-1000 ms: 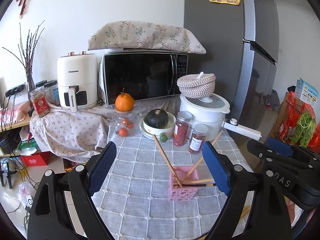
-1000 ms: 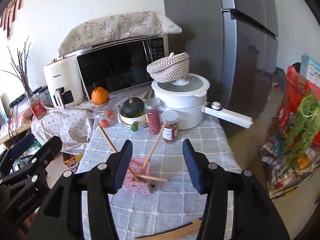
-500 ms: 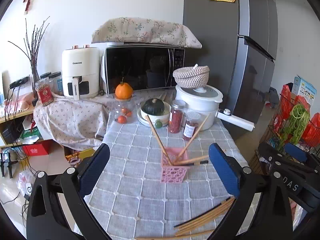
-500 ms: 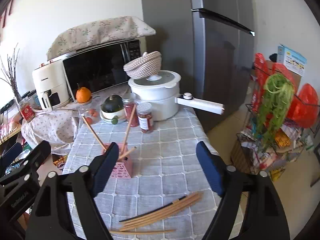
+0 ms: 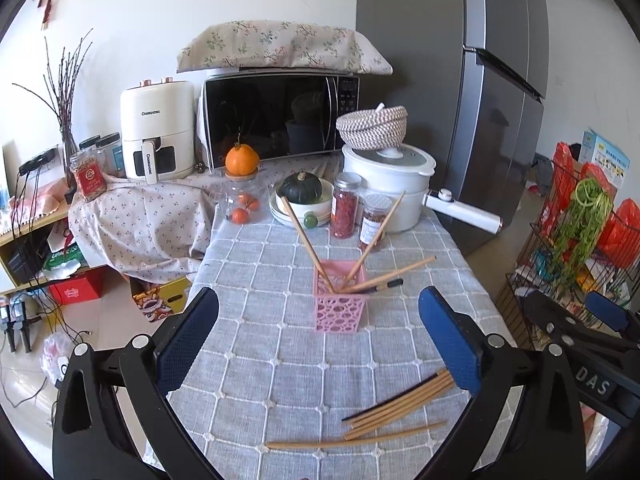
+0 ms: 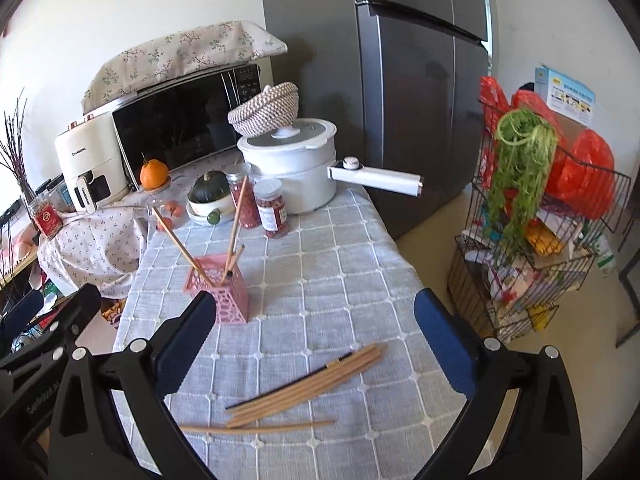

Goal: Organize utensils
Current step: 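Lower the left tool onto the chopstick pile to grasp a chopstick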

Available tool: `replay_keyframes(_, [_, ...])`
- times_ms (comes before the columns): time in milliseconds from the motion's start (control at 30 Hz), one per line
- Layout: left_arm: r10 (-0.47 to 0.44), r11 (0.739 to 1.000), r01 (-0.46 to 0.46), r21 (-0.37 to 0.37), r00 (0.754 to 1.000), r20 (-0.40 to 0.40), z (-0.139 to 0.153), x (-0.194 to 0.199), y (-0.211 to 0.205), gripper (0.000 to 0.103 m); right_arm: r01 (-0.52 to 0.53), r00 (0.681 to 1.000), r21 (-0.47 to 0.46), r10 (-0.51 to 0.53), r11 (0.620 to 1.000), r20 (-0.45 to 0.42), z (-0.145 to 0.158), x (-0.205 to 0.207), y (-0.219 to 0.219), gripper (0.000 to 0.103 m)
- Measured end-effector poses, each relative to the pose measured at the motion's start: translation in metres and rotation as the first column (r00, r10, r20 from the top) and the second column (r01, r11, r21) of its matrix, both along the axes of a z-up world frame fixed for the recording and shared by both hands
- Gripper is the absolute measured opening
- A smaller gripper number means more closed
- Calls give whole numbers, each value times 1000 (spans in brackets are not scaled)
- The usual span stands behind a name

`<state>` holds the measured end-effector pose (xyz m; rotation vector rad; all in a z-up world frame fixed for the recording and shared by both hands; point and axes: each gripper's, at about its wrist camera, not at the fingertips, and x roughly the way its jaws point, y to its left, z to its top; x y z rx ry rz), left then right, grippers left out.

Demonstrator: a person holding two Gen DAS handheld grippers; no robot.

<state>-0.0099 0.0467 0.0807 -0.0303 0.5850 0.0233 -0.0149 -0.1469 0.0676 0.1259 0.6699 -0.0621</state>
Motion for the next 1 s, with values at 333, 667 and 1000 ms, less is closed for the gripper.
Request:
replay_keyframes(333, [-28,998,31,48,997,-77,-30,0,-14,96,3,999,-13,-4,1000,-45,-28,-19,-15,97])
replay_keyframes(667, [-232,968,252,12,906,-354,-94,27,-42,96,125,991,-5,-125,992,-41,-77,-47,-54,97])
replay_keyframes(1000, [-345,928,363,-84,751,-563,-151,68,-82,96,212,970,22,-208,977,-123,-133,-67,-97,97])
